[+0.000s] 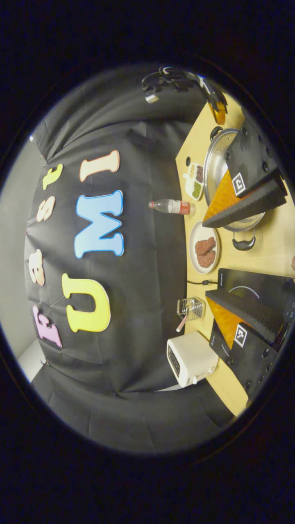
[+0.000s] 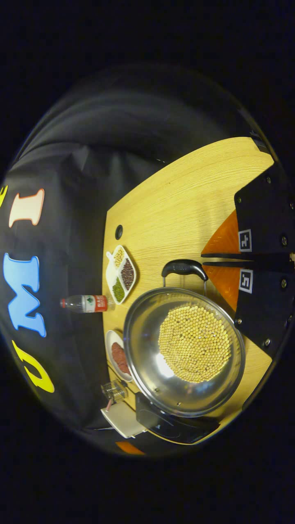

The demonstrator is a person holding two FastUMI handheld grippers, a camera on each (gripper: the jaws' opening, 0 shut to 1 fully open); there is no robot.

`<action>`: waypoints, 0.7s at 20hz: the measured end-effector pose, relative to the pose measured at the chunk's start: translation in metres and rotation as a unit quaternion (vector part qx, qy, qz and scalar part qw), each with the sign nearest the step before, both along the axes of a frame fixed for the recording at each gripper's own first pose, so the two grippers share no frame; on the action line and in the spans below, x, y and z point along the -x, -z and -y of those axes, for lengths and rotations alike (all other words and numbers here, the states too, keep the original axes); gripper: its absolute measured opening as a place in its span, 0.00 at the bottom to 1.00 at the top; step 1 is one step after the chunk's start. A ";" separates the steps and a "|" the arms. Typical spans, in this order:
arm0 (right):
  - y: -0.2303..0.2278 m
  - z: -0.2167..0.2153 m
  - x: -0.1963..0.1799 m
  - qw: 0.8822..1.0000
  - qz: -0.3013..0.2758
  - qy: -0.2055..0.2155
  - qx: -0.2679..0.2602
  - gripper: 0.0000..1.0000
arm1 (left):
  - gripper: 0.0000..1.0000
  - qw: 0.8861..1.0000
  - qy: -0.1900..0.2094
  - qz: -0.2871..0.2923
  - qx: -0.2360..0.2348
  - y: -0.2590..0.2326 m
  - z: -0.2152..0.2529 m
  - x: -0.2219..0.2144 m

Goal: First push the handle of the pot to place it horizontally, then grasp the pot with both hands and set it on the induction cooktop.

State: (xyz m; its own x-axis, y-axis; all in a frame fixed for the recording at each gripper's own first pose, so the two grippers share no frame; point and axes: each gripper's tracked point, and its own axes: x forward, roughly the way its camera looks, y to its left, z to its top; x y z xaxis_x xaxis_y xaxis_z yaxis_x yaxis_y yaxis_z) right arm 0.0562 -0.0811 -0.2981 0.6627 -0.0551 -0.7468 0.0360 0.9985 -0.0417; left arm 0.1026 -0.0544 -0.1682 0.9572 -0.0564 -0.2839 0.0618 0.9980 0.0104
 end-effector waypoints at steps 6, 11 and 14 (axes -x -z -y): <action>-0.027 -0.014 -0.022 0.996 0.077 0.025 -0.046 1.00 | 0.98 0.998 0.037 -0.050 0.002 0.051 0.025 -0.011; -0.022 -0.022 -0.032 0.996 0.078 0.018 -0.028 1.00 | 0.95 0.995 0.052 -0.090 -0.001 0.088 0.037 -0.024; -0.014 -0.025 -0.038 0.997 0.072 0.021 -0.019 1.00 | 0.98 0.992 0.053 -0.118 0.001 0.114 0.043 -0.031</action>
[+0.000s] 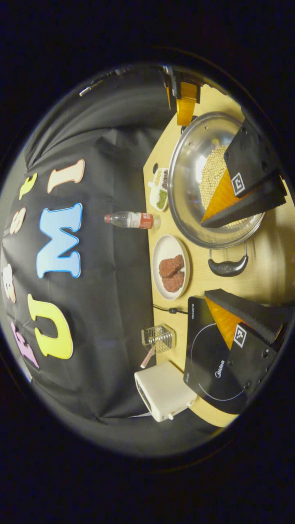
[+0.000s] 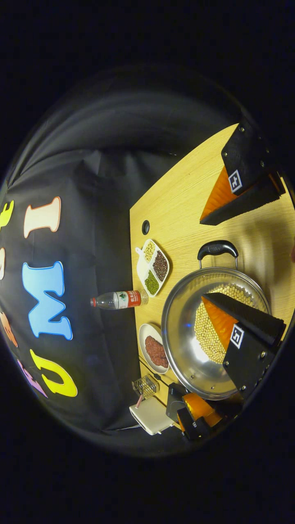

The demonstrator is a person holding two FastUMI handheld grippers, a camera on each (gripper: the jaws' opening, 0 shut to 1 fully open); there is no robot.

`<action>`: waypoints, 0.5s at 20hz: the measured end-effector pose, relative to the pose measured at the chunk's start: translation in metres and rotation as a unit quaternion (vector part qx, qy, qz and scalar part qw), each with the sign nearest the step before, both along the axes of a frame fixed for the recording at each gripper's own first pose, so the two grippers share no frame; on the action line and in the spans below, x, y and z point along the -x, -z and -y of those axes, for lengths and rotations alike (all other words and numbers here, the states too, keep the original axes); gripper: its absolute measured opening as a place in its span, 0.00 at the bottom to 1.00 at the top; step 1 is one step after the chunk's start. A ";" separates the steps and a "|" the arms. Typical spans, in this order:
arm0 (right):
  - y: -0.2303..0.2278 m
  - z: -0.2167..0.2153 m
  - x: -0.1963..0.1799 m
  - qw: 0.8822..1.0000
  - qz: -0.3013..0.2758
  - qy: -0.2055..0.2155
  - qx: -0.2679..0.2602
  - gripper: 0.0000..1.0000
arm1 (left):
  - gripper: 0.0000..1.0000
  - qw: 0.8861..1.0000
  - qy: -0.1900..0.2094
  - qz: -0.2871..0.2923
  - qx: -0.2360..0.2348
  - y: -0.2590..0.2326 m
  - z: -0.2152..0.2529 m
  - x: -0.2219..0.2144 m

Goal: First push the handle of the pot to place it horizontally, then grasp the pot with both hands and set it on the induction cooktop.

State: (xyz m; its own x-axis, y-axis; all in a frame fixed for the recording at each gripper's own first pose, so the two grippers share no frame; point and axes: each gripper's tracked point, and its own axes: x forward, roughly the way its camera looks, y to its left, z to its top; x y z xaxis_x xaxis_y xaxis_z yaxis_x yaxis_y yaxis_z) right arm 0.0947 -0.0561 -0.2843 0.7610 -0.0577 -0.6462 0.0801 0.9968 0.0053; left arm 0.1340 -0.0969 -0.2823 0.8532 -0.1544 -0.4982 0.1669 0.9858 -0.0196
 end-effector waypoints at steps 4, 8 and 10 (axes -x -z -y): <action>0.015 0.001 -0.008 1.000 -0.017 0.011 0.000 1.00 | 0.98 1.000 -0.002 -0.028 -0.005 0.023 0.003 -0.006; 0.032 0.003 -0.009 0.999 -0.043 0.017 -0.001 1.00 | 0.98 0.999 0.003 -0.045 -0.011 0.039 0.007 -0.011; 0.038 0.005 -0.010 0.998 -0.052 0.020 0.002 1.00 | 0.98 0.998 0.007 -0.053 -0.013 0.044 0.010 -0.012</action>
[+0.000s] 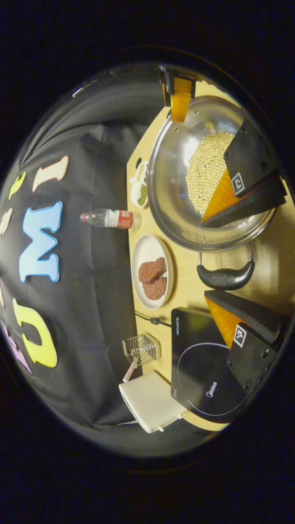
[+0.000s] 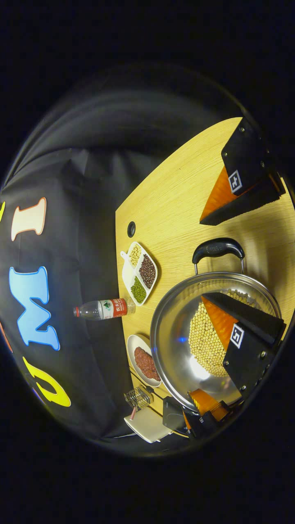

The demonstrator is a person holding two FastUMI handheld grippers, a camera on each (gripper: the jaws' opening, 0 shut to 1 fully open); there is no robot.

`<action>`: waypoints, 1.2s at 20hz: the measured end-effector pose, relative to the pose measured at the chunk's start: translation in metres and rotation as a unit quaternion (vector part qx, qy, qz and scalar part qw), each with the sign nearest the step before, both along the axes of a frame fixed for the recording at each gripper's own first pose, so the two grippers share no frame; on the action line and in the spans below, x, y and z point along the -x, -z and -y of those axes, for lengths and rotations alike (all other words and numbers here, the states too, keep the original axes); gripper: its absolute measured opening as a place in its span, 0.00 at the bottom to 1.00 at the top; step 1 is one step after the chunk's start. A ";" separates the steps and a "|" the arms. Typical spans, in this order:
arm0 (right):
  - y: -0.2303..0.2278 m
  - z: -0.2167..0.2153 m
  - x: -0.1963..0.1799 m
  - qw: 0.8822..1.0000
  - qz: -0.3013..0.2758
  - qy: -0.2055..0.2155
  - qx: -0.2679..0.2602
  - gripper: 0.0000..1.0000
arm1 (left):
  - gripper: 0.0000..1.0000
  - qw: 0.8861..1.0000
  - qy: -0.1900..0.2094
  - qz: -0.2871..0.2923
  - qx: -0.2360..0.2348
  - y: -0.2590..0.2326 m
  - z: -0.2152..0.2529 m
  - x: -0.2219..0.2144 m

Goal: First push the handle of the pot to place it horizontally, then grasp the pot with both hands and set it on the induction cooktop.

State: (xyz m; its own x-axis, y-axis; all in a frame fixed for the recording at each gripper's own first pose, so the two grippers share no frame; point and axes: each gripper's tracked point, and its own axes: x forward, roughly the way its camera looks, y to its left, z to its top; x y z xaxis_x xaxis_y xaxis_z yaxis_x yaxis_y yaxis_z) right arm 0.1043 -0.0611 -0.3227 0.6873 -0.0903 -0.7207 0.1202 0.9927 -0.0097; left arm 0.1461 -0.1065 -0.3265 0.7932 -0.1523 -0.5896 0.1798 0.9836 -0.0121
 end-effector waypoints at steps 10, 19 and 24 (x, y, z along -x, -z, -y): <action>0.011 -0.004 -0.001 1.000 -0.019 -0.019 0.006 0.61 | 0.81 1.000 -0.008 -0.021 -0.017 0.013 -0.003 -0.002; -0.011 0.004 0.020 0.999 -0.011 -0.025 0.025 0.51 | 0.76 0.999 -0.026 -0.019 0.005 -0.009 0.002 0.011; -0.041 0.015 0.042 0.999 0.008 -0.027 0.017 0.51 | 0.72 0.999 -0.036 0.009 0.001 -0.049 0.009 0.036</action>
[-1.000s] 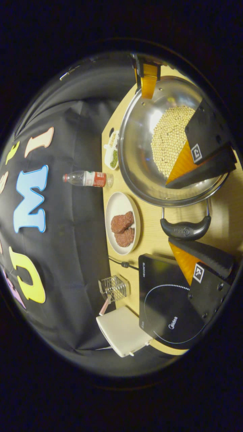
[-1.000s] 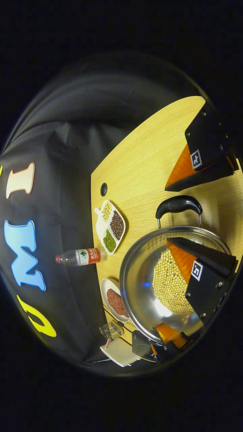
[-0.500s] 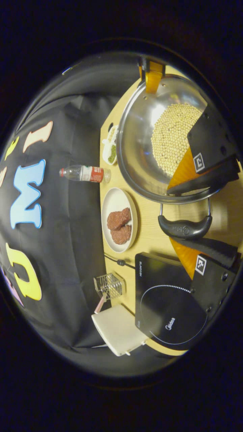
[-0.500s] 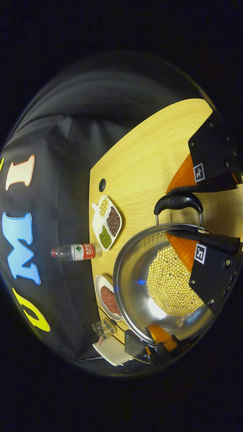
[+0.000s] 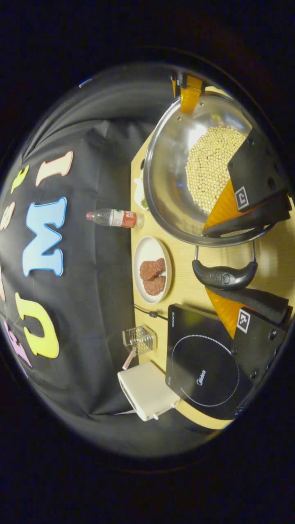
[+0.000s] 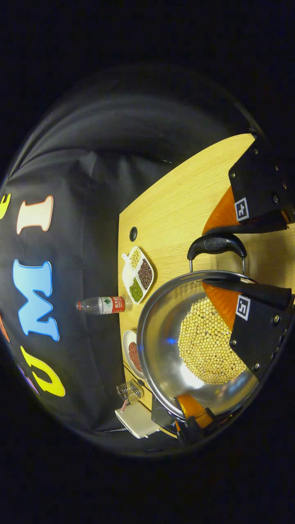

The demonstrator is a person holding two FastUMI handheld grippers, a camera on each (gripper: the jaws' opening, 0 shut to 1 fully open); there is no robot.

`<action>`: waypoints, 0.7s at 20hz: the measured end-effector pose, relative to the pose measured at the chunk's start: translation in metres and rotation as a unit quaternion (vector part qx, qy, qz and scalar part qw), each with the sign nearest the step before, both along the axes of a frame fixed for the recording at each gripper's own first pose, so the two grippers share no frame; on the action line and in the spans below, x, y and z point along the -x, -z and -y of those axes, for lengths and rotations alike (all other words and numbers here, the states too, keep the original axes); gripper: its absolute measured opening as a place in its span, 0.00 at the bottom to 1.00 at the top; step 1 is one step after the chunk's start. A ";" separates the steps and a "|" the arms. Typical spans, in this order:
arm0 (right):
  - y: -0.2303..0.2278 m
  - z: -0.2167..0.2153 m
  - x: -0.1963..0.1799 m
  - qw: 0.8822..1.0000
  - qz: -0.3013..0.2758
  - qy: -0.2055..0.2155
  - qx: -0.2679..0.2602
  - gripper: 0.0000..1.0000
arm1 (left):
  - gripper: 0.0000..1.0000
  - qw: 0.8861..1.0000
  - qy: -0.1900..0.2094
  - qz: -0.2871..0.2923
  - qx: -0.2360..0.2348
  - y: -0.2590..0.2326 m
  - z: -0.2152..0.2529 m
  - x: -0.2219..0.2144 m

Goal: First push the handle of the pot to place it horizontally, then grasp the pot with both hands and set it on the induction cooktop.

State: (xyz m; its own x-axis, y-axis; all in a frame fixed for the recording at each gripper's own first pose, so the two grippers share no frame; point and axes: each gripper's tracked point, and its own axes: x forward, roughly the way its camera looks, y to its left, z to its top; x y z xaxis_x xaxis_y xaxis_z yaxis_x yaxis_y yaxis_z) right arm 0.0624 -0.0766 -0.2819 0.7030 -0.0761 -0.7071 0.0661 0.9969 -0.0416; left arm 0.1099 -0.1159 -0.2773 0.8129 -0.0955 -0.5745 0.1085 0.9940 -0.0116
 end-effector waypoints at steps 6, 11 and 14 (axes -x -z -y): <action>-0.029 0.008 0.023 1.000 0.020 -0.005 -0.013 0.51 | 0.72 1.000 -0.011 0.022 -0.016 -0.038 0.005 0.032; -0.044 0.003 0.033 1.000 0.028 -0.005 -0.010 0.51 | 0.72 0.999 -0.012 0.030 -0.016 -0.051 -0.003 0.042; -0.047 -0.009 0.035 1.000 0.026 -0.001 -0.006 0.51 | 0.72 0.999 -0.007 0.030 -0.017 -0.052 -0.014 0.038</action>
State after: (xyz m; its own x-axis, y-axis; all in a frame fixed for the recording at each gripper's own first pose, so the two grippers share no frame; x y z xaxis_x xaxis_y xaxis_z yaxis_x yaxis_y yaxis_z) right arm 0.0269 -0.0678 -0.2348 0.7396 -0.0665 -0.6698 0.0653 0.9975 -0.0270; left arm 0.0714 -0.1018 -0.2254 0.8473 -0.0645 -0.5272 0.0936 0.9952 0.0287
